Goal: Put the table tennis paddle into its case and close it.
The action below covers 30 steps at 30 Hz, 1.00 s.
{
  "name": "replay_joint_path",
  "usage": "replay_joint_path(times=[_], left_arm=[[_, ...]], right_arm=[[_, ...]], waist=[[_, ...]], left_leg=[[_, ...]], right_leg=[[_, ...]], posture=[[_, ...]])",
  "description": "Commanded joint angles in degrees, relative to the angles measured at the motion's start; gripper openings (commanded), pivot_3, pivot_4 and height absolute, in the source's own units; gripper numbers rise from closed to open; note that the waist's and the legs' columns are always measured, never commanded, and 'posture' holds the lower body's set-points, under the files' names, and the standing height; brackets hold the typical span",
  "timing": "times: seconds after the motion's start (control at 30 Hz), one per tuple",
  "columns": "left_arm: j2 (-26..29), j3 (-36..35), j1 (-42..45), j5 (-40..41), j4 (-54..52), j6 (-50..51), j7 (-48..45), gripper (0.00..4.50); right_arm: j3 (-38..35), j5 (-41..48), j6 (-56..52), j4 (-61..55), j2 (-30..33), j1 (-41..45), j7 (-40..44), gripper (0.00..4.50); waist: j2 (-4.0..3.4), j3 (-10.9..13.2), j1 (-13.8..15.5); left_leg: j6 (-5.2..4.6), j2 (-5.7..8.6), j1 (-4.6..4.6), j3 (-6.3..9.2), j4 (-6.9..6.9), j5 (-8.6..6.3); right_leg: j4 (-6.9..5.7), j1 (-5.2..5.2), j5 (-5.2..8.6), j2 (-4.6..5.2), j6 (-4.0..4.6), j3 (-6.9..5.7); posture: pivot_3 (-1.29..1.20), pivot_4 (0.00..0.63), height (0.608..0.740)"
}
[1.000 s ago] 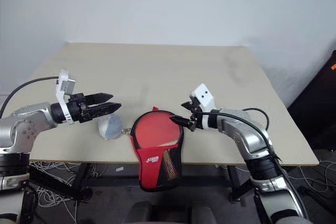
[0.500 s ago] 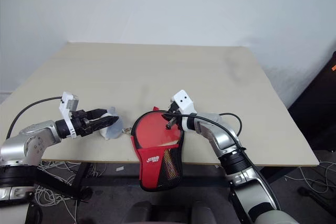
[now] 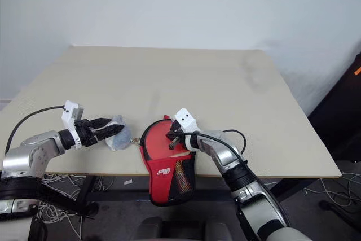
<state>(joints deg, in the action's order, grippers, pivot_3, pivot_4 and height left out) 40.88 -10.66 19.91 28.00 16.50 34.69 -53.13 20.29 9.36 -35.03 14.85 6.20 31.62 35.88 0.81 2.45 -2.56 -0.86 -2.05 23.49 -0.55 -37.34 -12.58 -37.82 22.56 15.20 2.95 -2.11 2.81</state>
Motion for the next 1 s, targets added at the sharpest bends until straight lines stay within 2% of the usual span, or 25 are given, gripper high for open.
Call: replay_joint_path(times=[0.03, 0.47, 0.83, 1.0], left_arm=[[1.74, -1.76, 2.42, -0.46, 0.43, -1.97, -0.73, 4.5], [-1.23, 0.58, 2.13, -0.35, -0.39, -1.41, -1.28, 4.5], [-3.01, 1.35, 0.99, -0.84, 0.06, -1.33, -0.87, 4.5], [-3.59, 1.36, 0.66, -1.18, 1.5, -1.36, -0.56, 4.5]], right_arm=[[0.26, -0.51, 1.16, 0.53, -1.27, 0.61, 0.49, 0.27], [0.73, -2.28, 2.51, 4.79, -5.62, 2.61, 0.66, 0.27], [-3.15, 1.61, -5.51, -10.02, -0.51, 3.1, 2.22, 0.27], [-3.22, 1.34, -6.21, -10.28, 2.22, 1.16, 2.79, 0.27]], waist=[[0.01, -0.01, 0.0], [0.03, -0.02, -0.01], [0.03, -0.02, -0.01], [0.03, -0.02, -0.01]], left_leg=[[0.0, 0.0, 0.0, 0.01, 0.0, 0.0], [0.02, -0.02, -0.04, 0.0, 0.02, 0.0], [0.02, -0.02, -0.01, 0.01, 0.02, 0.0], [0.01, -0.03, -0.03, 0.0, 0.02, 0.0]], right_leg=[[0.0, 0.0, 0.0, 0.0, 0.0, 0.0], [-0.02, -0.01, -0.02, -0.01, 0.02, -0.01], [-0.02, 0.01, -0.02, -0.01, 0.03, -0.01], [-0.02, 0.0, -0.02, -0.01, 0.03, -0.01]], posture=[[0.0, 0.0, 0.74], [0.0, 0.0, 0.74], [0.0, 0.0, 0.74], [0.0, 0.0, 0.74]])
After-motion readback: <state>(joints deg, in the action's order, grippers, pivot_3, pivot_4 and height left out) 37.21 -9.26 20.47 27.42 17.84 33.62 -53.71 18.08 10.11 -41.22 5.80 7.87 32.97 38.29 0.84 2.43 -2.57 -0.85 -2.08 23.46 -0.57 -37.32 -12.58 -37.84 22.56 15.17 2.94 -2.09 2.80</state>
